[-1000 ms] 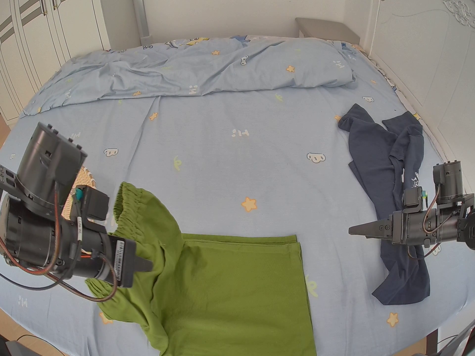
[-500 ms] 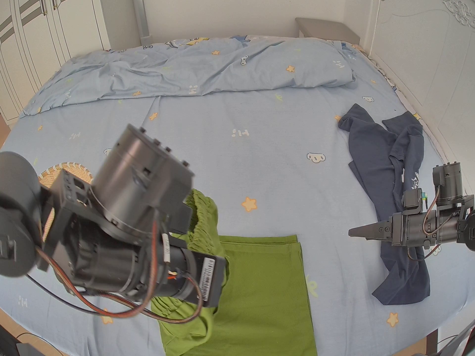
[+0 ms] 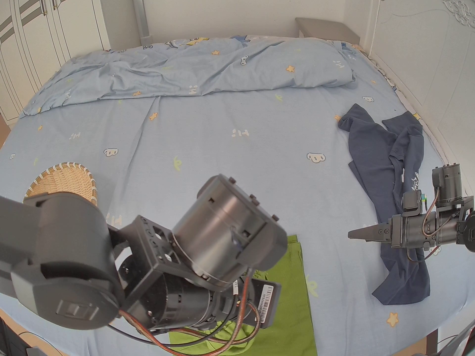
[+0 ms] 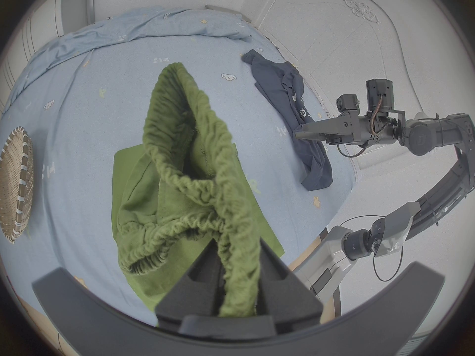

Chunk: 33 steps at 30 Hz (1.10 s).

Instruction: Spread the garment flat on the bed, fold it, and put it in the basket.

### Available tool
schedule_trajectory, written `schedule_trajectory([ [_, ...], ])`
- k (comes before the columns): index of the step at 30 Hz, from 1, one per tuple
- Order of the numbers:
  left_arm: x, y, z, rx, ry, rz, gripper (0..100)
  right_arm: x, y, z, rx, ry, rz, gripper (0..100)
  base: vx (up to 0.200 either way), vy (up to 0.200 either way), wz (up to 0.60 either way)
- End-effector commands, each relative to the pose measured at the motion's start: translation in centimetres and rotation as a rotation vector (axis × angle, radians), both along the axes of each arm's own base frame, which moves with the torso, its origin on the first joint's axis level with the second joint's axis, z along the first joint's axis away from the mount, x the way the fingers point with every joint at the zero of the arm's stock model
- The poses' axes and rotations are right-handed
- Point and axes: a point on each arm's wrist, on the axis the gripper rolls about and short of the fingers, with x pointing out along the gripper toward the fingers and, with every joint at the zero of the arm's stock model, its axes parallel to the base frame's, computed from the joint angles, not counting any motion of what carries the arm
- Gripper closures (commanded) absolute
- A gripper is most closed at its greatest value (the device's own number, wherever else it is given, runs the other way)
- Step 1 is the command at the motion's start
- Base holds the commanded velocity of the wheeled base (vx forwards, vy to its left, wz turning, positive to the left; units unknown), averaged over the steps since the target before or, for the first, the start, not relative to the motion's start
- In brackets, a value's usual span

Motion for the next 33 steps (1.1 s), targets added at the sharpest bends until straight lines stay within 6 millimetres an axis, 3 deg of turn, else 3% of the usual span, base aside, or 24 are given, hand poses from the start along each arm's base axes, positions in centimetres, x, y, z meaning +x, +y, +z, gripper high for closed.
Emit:
schedule_trajectory([
  [1,0.2,-0.7,-1.1,0.014,0.01,-0.005,100,0.0,0.1,0.0,0.0,0.001,0.003,0,0.0,0.0,0.0],
  [5,0.4,-1.1,-1.9,0.001,0.004,0.0,100,-0.1,0.0,-0.1,0.0,0.004,0.003,0,0.0,0.0,0.0],
  [6,0.5,-1.2,-1.9,-0.003,0.003,-0.001,0,-0.1,0.0,-0.1,0.0,0.004,0.003,0,0.0,0.0,0.0],
  [16,0.0,-1.7,-2.1,-0.027,-0.008,-0.018,0,-0.1,0.0,-0.1,0.0,0.002,0.003,0,0.0,0.0,0.0],
  [22,1.0,-1.8,-1.2,-0.203,-0.04,0.064,0,-0.2,0.1,-0.2,-0.001,0.004,0.007,0,0.0,0.0,0.0],
  [25,3.2,-0.2,0.0,-0.293,-0.079,0.16,0,-0.6,0.5,0.1,0.001,-0.005,0.026,0,0.0,0.0,0.0],
  [27,3.5,0.5,0.5,-0.311,-0.091,0.177,0,-1.0,0.8,0.2,0.001,-0.012,0.041,0,0.0,0.0,0.0],
  [31,4.7,5.1,1.9,-0.395,-0.04,0.226,0,-2.5,3.1,1.3,0.011,-0.057,0.155,0,0.0,0.0,0.0],
  [32,4.8,5.3,1.9,-0.398,-0.034,0.229,0,-2.6,3.2,1.3,0.013,-0.058,0.161,0,0.0,0.0,0.0],
  [33,5.5,8.0,1.6,-0.445,0.038,0.249,0,-3.1,4.1,1.5,0.015,-0.071,0.208,0,0.0,0.0,0.0],
])
